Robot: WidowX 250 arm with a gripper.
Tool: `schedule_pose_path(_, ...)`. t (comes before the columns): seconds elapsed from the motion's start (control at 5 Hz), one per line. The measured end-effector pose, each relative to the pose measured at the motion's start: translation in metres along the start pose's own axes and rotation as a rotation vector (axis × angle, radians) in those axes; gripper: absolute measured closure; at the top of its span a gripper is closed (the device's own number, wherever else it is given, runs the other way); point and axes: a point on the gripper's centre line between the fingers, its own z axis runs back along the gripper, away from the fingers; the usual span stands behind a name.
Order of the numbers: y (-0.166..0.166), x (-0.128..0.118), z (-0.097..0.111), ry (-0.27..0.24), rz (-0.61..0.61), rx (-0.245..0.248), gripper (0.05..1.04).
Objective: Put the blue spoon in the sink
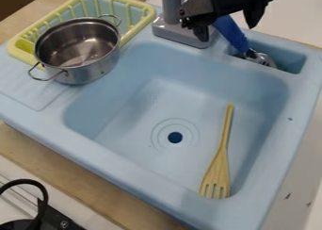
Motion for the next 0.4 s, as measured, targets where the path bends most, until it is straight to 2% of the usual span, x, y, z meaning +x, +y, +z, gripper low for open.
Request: schedule_pose_path(0.4, -0.0004, 0.0113, -0.0025, -0.064, -0.009, 0.011, 0.088)
